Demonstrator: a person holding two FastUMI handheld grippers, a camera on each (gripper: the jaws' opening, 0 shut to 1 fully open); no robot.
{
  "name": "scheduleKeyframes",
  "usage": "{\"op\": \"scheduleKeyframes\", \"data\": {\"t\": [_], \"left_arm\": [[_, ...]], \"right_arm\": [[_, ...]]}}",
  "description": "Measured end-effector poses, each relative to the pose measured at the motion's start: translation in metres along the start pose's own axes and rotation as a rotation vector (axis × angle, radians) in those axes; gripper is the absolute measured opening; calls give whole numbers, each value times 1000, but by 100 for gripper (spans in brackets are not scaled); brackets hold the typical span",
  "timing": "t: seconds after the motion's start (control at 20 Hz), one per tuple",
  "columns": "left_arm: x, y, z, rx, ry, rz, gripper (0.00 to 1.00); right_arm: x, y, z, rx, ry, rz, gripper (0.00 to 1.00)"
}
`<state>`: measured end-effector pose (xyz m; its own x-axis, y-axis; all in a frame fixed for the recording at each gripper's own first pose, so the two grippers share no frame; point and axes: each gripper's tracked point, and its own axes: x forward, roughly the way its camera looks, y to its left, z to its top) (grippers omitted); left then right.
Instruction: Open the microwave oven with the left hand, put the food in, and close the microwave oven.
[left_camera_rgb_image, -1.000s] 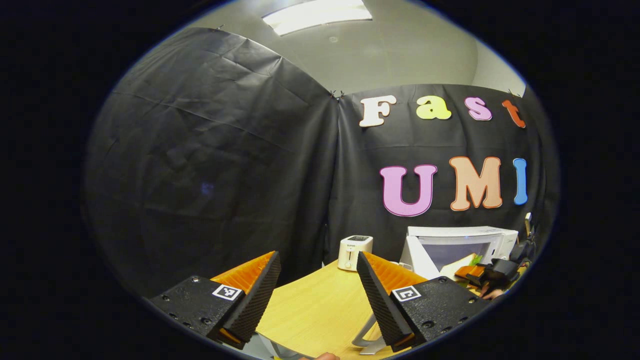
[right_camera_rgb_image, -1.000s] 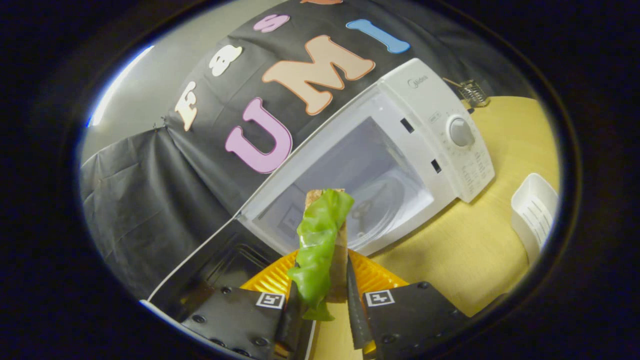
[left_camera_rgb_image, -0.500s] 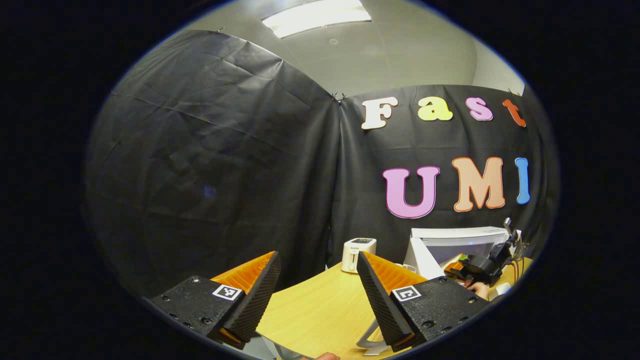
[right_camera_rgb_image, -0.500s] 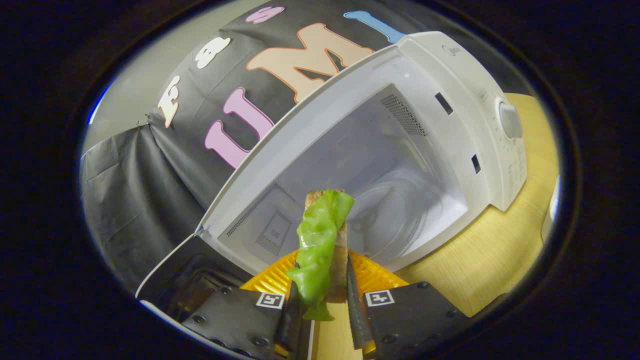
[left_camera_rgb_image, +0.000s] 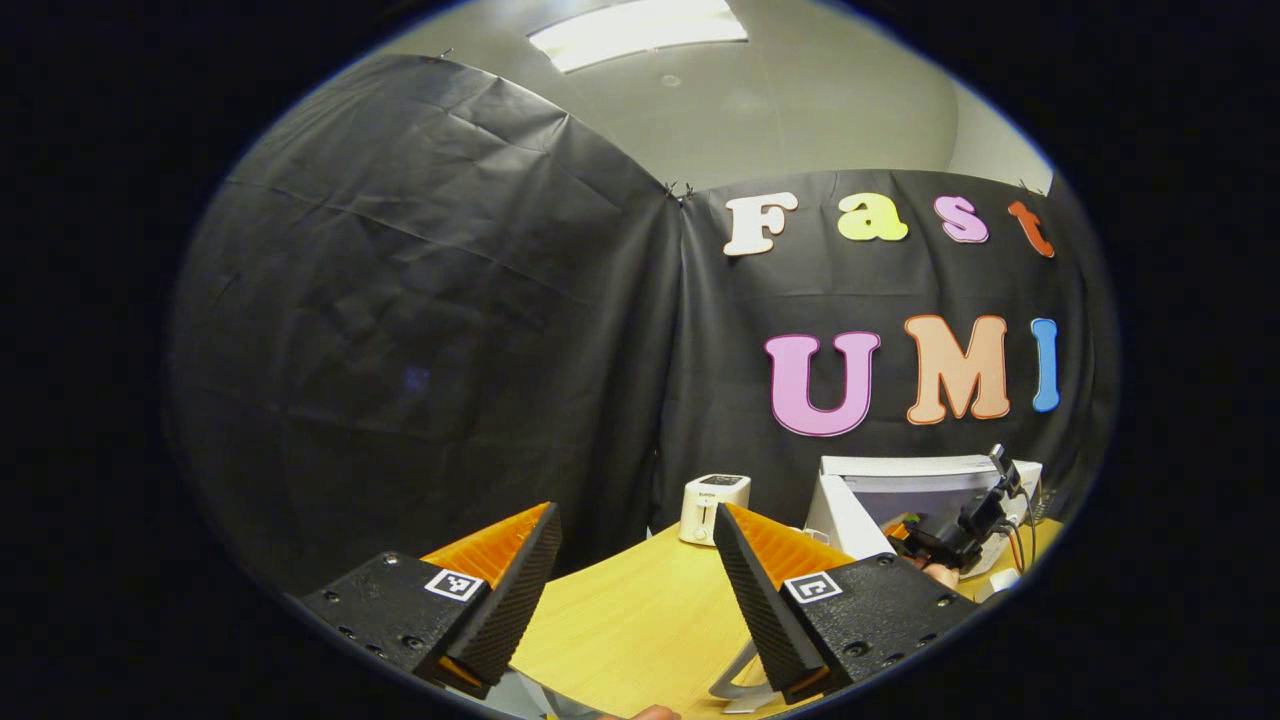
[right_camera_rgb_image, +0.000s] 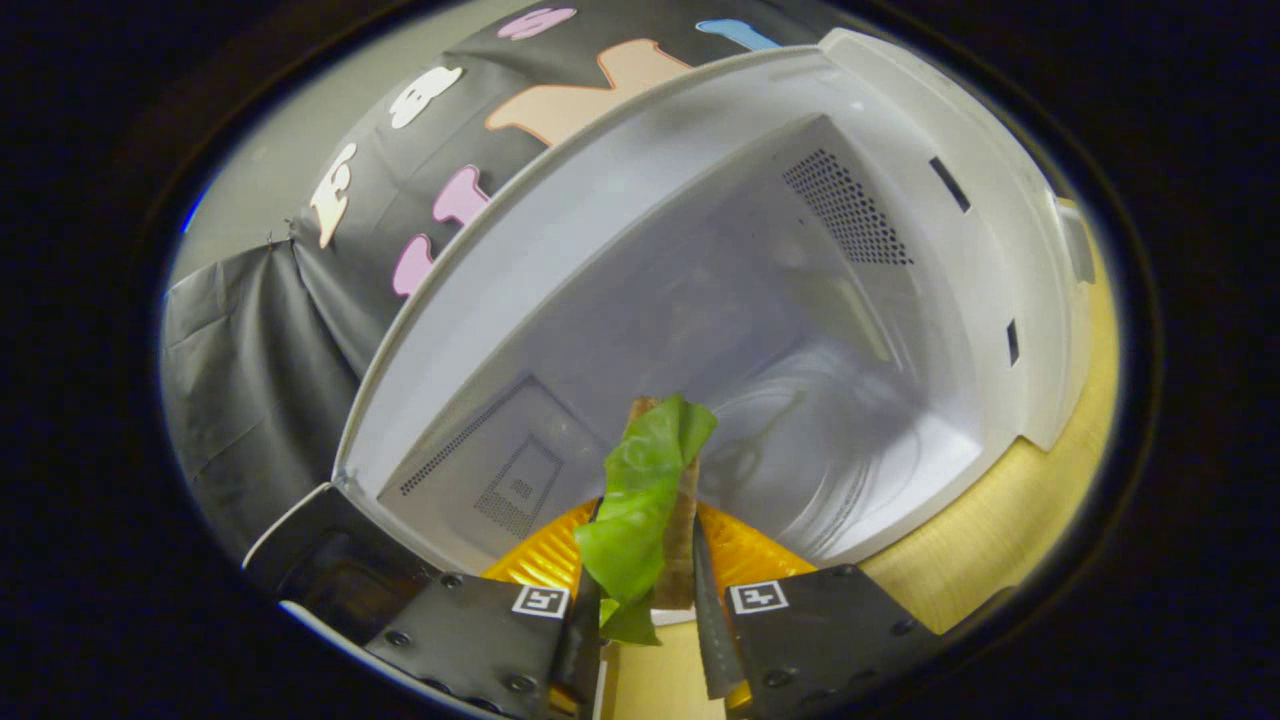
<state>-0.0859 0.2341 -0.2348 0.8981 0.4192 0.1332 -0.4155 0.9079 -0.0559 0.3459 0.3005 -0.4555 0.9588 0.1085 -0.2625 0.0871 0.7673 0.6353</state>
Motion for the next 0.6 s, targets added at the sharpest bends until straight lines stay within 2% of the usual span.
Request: {"op": "scheduleKeyframes", "data": {"t": [0.05,0.3,0.35,0.4,0.45,0.5,0.55,0.6], "left_arm": [[0,0,0,-1,1,3,94],[5,1,-3,4,4,12,94],[5,6,-5,6,9,21,94],[6,5,-6,6,13,23,89],[6,2,-6,5,16,19,89],[6,0,-5,2,16,14,94],[5,-1,-6,-2,14,10,94],[4,-1,-5,-5,13,5,94]], "right_arm": [[4,-3,1,4,0,-3,43],[11,-14,13,-37,-39,-29,44],[13,-22,16,-76,-55,-61,44],[12,-29,17,-112,-61,-82,48],[12,-36,20,-141,-73,-114,51],[15,-50,21,-187,-79,-170,58],[13,-54,22,-213,-87,-161,57],[15,-55,24,-236,-85,-167,62]]}}
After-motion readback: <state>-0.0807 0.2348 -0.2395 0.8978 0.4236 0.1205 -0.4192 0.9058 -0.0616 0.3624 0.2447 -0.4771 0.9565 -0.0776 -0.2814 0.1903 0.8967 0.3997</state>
